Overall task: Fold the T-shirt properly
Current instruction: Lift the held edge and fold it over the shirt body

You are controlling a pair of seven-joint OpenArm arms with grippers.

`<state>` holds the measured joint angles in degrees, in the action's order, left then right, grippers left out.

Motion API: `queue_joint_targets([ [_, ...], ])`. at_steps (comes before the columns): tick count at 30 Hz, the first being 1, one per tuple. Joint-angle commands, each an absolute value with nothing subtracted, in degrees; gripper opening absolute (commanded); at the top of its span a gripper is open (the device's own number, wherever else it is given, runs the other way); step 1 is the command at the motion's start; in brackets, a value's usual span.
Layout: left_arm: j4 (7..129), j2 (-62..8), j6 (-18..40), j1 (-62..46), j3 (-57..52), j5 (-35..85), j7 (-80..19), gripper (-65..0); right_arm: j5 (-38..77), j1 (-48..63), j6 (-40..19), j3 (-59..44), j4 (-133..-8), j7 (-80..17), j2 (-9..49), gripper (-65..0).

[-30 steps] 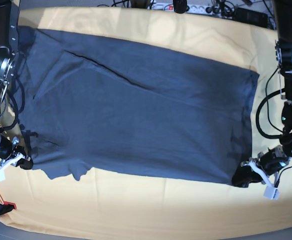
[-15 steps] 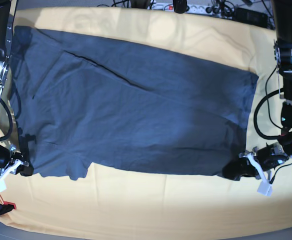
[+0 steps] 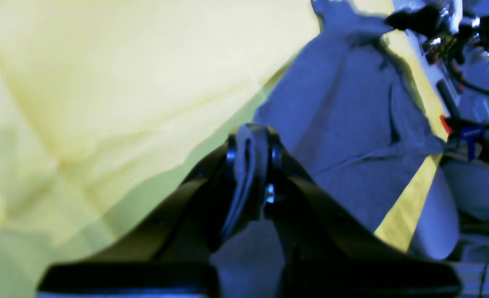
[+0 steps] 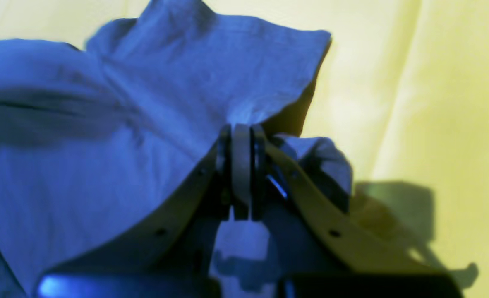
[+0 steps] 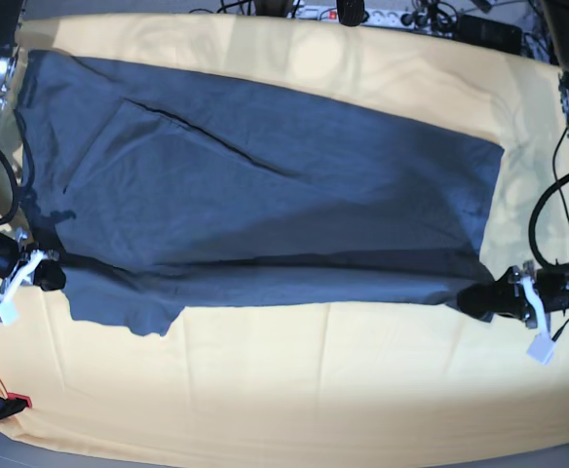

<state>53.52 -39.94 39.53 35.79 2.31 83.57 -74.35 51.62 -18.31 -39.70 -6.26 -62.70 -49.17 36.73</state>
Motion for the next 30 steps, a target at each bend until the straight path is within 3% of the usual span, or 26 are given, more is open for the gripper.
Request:
queue_joint_targets([
  [1,54.30,-41.30,40.00,37.15,1.93,85.00,-73.78,-65.0,52.73,-18.79,-40.00,-6.74,-65.49,-48.47,38.63,-65.0],
  [14,55.48,-42.44,40.00,34.15,1.91,85.00,-72.34,-65.0,61.17,-15.70,-40.00,-6.79,-71.48,-54.33,47.42,-65.0],
  [18,57.93,-42.81,40.00,34.11,1.93,85.00,-73.67,-65.0,67.11,-15.68,-40.00,-6.79,-71.48,-60.34,47.46,-65.0],
  [30,66.28,-45.89,40.00,28.84,1.93,85.00,-76.58,-65.0,67.75,-14.74,-40.00,-6.79,-71.48,-67.61,47.77,-65.0],
])
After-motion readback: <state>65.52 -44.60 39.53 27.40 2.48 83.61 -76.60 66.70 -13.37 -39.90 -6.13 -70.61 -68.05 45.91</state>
